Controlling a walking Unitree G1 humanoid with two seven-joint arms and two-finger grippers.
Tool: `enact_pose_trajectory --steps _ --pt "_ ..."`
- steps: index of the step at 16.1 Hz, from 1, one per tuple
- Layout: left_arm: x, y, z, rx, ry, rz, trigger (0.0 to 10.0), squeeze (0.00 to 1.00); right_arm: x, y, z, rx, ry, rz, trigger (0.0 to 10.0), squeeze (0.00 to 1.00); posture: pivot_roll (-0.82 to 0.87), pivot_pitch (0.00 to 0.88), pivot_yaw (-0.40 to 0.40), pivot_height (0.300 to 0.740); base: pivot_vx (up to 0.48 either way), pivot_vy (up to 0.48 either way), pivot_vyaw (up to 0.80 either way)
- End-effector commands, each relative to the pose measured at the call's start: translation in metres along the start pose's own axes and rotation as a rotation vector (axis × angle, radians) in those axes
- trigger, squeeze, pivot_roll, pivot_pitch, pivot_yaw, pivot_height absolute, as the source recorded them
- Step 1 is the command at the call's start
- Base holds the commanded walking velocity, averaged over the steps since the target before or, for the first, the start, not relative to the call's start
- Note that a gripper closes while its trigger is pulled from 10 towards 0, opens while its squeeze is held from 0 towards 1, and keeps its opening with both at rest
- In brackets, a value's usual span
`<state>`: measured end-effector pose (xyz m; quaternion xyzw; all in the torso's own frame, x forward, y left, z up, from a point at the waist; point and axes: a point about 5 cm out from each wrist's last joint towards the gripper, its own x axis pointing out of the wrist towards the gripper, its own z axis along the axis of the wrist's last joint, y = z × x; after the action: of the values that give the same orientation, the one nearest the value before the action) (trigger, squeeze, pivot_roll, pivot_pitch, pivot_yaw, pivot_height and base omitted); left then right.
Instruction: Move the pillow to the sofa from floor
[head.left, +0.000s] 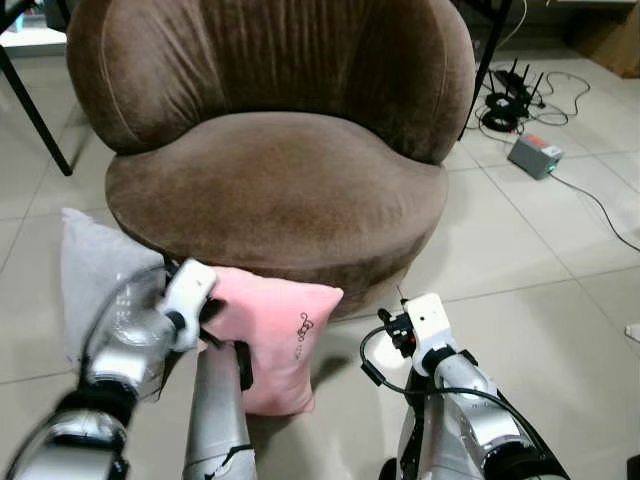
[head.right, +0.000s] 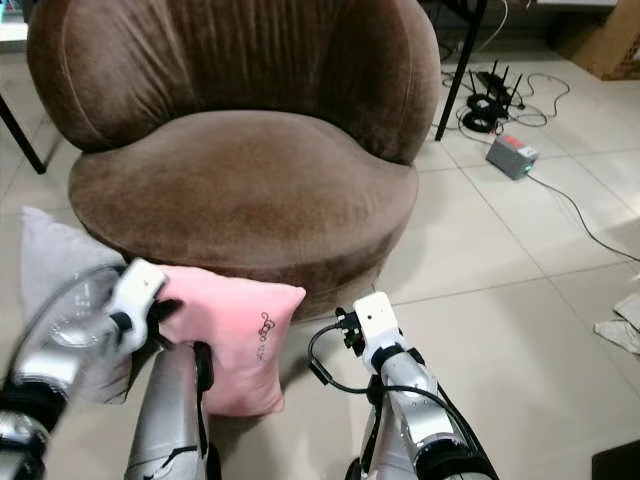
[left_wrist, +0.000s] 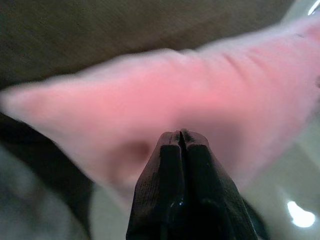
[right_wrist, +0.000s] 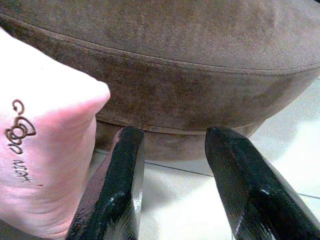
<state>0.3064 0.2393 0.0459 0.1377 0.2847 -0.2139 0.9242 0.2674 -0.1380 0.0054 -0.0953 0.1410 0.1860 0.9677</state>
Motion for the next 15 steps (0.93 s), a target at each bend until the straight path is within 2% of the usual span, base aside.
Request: enact_pose_trajectory --steps 1,3,6,9,10,11,13,15 --pt "0.0 0.002 0.005 0.033 0.0 -0.012 10.0 0.0 0.0 -0.004 0.002 0.0 -0.008 -0.004 10.0 0.0 0.1 0.068 -0.048 0.468 0.0 0.0 0.0" --pt "-0.001 0.008 0.017 0.062 -0.014 -0.038 10.0 0.0 -0.001 -0.003 0.001 0.003 -0.008 0.003 10.0 0.0 0.1 0.069 -0.048 0.468 0.0 0.0 0.0" --pt "0.002 0.001 0.027 0.075 -0.043 -0.111 10.0 0.0 0.0 -0.002 0.002 0.006 -0.013 0.018 10.0 0.0 0.11 0.073 -0.047 0.468 0.0 0.0 0.0" --pt "0.005 -0.017 0.024 0.062 -0.066 -0.162 10.0 0.0 0.001 -0.001 0.002 0.008 -0.005 0.042 10.0 0.0 0.12 0.076 -0.05 0.468 0.0 0.0 0.0" --pt "0.005 -0.028 0.016 0.05 -0.061 -0.191 10.0 0.0 0.003 -0.001 0.004 0.007 0.0 0.093 10.0 0.0 0.12 0.076 -0.054 0.468 0.0 0.0 0.0" --pt "0.006 -0.031 0.011 0.049 -0.05 -0.193 10.0 0.0 0.005 -0.003 0.007 0.003 -0.004 0.099 10.0 0.0 0.12 0.076 -0.057 0.468 0.0 0.0 0.0" --pt "0.005 -0.03 0.009 0.058 -0.049 -0.187 10.0 0.0 0.006 -0.006 0.01 0.001 -0.009 0.085 10.0 0.0 0.13 0.076 -0.059 0.468 0.0 0.0 0.0" --pt "0.0 -0.017 0.02 0.076 -0.094 -0.11 10.0 0.0 0.007 -0.006 0.01 0.004 -0.012 0.08 10.0 0.0 0.13 0.077 -0.059 0.468 0.0 0.0 0.0"
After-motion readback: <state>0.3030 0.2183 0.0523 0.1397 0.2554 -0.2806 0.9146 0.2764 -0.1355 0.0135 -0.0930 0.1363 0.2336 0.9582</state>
